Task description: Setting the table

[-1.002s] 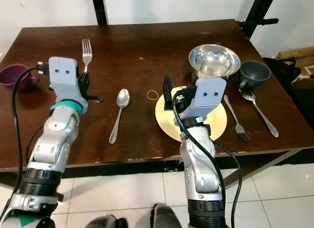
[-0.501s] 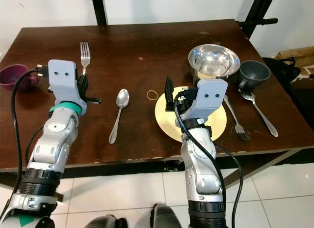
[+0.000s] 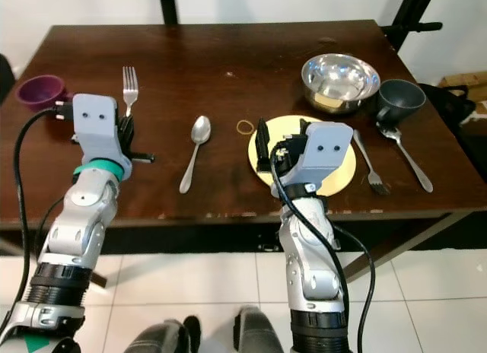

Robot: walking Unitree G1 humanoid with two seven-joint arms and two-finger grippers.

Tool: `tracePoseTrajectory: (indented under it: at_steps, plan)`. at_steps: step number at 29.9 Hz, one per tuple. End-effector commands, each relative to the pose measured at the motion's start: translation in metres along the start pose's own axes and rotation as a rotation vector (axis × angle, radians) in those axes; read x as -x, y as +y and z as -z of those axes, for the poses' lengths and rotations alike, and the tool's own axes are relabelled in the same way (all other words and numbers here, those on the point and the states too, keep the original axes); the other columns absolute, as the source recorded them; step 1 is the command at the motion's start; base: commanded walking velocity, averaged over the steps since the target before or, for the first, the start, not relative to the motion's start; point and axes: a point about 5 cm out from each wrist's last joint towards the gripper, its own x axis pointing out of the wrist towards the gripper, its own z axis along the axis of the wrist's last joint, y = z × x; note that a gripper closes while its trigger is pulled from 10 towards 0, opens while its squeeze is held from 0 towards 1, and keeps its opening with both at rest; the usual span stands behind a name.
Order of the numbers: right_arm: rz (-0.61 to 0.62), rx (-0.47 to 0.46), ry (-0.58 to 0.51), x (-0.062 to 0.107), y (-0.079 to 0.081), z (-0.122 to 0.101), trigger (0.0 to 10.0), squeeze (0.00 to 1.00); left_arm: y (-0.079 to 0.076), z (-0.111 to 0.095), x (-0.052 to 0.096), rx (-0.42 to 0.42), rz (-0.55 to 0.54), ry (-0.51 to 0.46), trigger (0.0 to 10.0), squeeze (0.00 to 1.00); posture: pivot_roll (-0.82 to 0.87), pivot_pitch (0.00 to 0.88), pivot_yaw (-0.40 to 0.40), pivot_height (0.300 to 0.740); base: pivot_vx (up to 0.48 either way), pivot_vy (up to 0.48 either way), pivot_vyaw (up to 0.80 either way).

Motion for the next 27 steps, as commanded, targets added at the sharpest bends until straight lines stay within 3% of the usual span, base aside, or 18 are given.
tracePoseTrajectory:
  at_steps: [1, 27]
  plan:
    - [0.016, -0.004, 0.032, 0.0038, -0.0032, 0.0065, 10.0, 0.00, -0.0018, 0.0032, 0.0016, -0.006, 0.002, 0.014, 10.0, 0.00, -0.11, 0.017, 0.085, 0.740, -0.480, 0.000, 0.00]
    - [0.021, -0.015, 0.035, 0.0032, -0.0027, 0.0063, 10.0, 0.00, -0.0036, 0.0033, -0.0001, -0.001, 0.006, 0.023, 10.0, 0.00, -0.11, 0.017, 0.088, 0.740, -0.480, 0.000, 0.00]
